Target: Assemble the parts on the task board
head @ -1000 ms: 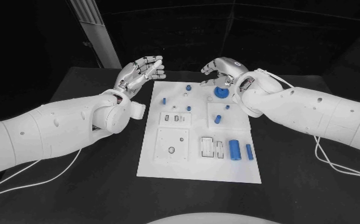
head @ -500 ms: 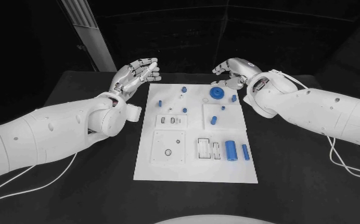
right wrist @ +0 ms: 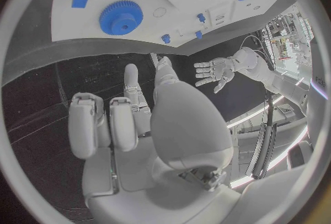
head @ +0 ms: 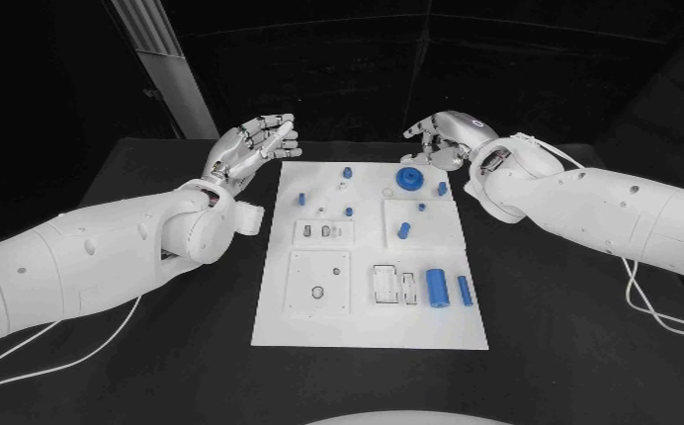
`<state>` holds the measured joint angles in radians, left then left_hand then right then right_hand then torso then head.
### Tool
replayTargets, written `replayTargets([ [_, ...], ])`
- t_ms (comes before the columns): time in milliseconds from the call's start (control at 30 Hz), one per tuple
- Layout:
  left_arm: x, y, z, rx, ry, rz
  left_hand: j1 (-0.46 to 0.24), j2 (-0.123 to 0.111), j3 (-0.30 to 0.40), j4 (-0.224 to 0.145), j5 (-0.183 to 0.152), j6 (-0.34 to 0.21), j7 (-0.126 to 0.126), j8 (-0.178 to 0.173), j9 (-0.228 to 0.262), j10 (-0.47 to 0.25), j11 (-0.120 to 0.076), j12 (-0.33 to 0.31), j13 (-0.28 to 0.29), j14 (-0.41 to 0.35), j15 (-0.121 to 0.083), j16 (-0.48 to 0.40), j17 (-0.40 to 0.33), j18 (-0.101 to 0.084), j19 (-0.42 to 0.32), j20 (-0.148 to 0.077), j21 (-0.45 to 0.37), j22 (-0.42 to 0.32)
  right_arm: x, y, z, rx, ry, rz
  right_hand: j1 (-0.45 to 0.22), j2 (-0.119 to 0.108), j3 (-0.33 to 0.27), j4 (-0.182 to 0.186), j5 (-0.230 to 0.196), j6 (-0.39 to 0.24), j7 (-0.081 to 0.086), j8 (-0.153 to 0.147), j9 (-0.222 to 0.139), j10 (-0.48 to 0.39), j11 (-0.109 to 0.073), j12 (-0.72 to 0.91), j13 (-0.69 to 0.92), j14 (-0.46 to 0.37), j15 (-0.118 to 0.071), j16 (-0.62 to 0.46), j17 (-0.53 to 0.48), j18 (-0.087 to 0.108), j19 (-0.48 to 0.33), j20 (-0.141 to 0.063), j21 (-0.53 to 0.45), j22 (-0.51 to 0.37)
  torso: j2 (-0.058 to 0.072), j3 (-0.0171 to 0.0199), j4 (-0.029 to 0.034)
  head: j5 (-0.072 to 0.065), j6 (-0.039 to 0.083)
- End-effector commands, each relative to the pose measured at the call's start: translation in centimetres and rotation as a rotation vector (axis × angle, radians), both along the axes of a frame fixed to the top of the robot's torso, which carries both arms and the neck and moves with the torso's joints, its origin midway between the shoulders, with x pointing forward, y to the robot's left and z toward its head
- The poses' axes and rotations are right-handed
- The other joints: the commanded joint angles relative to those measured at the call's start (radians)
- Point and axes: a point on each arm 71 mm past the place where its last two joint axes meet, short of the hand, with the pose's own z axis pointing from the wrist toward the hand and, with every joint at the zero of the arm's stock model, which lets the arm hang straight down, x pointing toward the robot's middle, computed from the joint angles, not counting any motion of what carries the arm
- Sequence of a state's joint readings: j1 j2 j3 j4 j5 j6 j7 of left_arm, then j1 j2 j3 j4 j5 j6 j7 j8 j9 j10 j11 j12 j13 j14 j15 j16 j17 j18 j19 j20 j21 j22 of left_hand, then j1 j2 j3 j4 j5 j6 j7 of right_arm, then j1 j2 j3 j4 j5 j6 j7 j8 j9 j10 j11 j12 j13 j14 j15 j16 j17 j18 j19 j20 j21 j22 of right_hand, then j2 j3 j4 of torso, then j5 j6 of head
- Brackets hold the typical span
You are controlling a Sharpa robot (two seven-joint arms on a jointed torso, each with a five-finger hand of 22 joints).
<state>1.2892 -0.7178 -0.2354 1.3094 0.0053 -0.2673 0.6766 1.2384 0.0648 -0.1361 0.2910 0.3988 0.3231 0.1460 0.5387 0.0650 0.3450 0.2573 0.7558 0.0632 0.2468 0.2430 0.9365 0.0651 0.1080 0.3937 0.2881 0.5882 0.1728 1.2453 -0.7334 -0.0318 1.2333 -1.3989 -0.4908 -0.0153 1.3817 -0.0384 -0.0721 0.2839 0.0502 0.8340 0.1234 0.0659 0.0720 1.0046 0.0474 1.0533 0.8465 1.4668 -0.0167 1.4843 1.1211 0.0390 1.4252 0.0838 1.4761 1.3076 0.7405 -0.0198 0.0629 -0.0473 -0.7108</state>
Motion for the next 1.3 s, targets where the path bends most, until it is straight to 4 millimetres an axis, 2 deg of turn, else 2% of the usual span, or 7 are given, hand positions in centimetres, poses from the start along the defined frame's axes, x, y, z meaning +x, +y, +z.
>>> replayTargets([
  [33, -0.4, 0.0, 1.4, -0.069, -0.181, -0.015, 0.002, 0.007, 0.0, 0.001, 0.005, -0.005, 0.148, -0.005, -0.001, -0.006, -0.002, -0.006, 0.0, -0.006, 0.003, -0.007, 0.0, -0.002, -0.006, 0.001, -0.004, -0.002, 0.1, 0.0, 0.1, -0.023, -0.018, 0.017, -0.103, -0.034, 0.026, 0.018, 0.0, 0.004, -0.001, 0.006, 0.002, 0.161, -0.011, 0.337, 0.394, 0.002, -0.006, 0.031, 0.093, 0.019, -0.033, 0.006, -0.022, 0.024, 0.0, -0.0003, -0.0004, -0.001, -0.002],
  [233, -0.4, 0.0, 1.4, -0.07, -0.181, -0.017, 0.002, 0.007, 0.0, 0.001, 0.005, -0.005, 0.148, -0.005, -0.001, -0.006, -0.002, -0.006, 0.0, -0.006, 0.003, -0.007, 0.0, -0.002, -0.006, 0.001, -0.004, -0.002, 0.4, -0.1, -0.2, -0.091, -0.012, 0.014, -0.224, -0.099, 0.066, 0.01, -0.001, 0.051, -0.005, 0.029, 0.014, 0.566, -0.001, 0.517, 0.724, 0.104, 0.011, 0.087, 0.45, 0.028, -0.082, 0.02, -0.049, -0.008, 0.001, 0.0004, 0.0006, -0.001, -0.005],
  [333, -0.4, 0.0, 1.4, -0.07, -0.181, -0.018, 0.003, 0.007, 0.0, 0.001, 0.005, -0.005, 0.148, -0.005, -0.002, -0.006, -0.002, -0.006, 0.0, -0.006, 0.003, -0.007, 0.0, -0.002, -0.006, 0.001, -0.004, -0.002, 0.6, 0.0, -0.4, -0.117, -0.012, 0.009, -0.248, -0.12, 0.071, 0.013, 0.0, 0.081, 0.0, 0.04, 0.022, 0.566, 0.005, 0.517, 0.724, 0.104, 0.022, 0.087, 0.45, 0.014, -0.034, 0.029, -0.013, 0.06, 0.001, 0.0011, 0.0003, -0.001, -0.006],
  [533, -0.4, 0.0, 1.4, -0.07, -0.181, -0.017, 0.003, 0.007, 0.0, 0.001, 0.005, -0.005, 0.148, -0.005, -0.002, -0.006, -0.002, -0.006, 0.0, -0.006, 0.003, -0.007, 0.0, -0.002, -0.006, 0.001, -0.004, -0.002, 0.9, 0.1, -0.8, -0.132, -0.014, -0.005, -0.234, -0.115, 0.09, 0.011, 0.011, 0.125, 0.008, 0.049, 0.033, 0.566, 0.013, 0.517, 0.724, 0.104, 0.026, 0.087, 0.45, -0.039, 0.146, 0.041, 0.095, 0.263, 0.0, 0.0004, 0.0002, -0.003, -0.006],
  [700, -0.5, 0.0, 1.4, -0.072, -0.181, -0.019, 0.003, 0.008, 0.0, 0.001, 0.005, -0.005, 0.148, -0.005, -0.002, -0.007, -0.002, -0.006, 0.0, -0.007, 0.003, -0.007, 0.0, -0.002, -0.006, 0.001, -0.004, -0.002, 1.1, 0.0, -1.3, -0.158, 0.012, -0.033, -0.181, -0.114, 0.136, 0.009, 0.069, 0.138, 0.008, 0.043, 0.035, 0.566, 0.012, 0.517, 0.724, 0.104, 0.026, 0.087, 0.45, -0.039, 0.146, 0.037, 0.095, 0.263, 0.0, 0.0007, -0.0008, -0.004, -0.006],
  [900, -0.5, 0.2, 1.4, -0.071, -0.182, -0.016, 0.003, 0.008, 0.0, 0.001, 0.006, -0.006, 0.148, -0.006, -0.002, -0.007, -0.001, -0.006, 0.0, -0.007, 0.003, -0.007, 0.0, -0.002, -0.006, 0.001, -0.004, -0.002, 1.1, 0.0, -2.0, -0.187, 0.054, -0.065, -0.129, -0.128, 0.165, 0.004, 0.137, 0.132, 0.033, 0.034, 0.033, 0.566, 0.045, 0.517, 0.724, 0.104, 0.041, 0.087, 0.45, -0.039, 0.146, 0.049, 0.095, 0.263, 0.0, 0.0005, -0.0006, -0.004, -0.007],
  [1300, -0.4, 0.2, 1.4, -0.07, -0.182, -0.014, 0.003, 0.008, 0.0, 0.001, 0.006, -0.006, 0.148, -0.006, -0.002, -0.007, -0.001, -0.006, 0.0, -0.007, 0.003, -0.007, 0.0, -0.002, -0.006, 0.001, -0.004, -0.002, 0.9, 0.3, -2.3, -0.206, 0.096, -0.068, -0.073, -0.147, 0.172, 0.003, 0.181, 0.143, 0.046, 0.035, 0.036, 0.566, 0.057, 0.517, 0.724, 0.104, 0.046, 0.087, 0.45, -0.039, 0.146, 0.055, 0.095, 0.263, 0.0, 0.0003, -0.0005, -0.005, -0.011],
])
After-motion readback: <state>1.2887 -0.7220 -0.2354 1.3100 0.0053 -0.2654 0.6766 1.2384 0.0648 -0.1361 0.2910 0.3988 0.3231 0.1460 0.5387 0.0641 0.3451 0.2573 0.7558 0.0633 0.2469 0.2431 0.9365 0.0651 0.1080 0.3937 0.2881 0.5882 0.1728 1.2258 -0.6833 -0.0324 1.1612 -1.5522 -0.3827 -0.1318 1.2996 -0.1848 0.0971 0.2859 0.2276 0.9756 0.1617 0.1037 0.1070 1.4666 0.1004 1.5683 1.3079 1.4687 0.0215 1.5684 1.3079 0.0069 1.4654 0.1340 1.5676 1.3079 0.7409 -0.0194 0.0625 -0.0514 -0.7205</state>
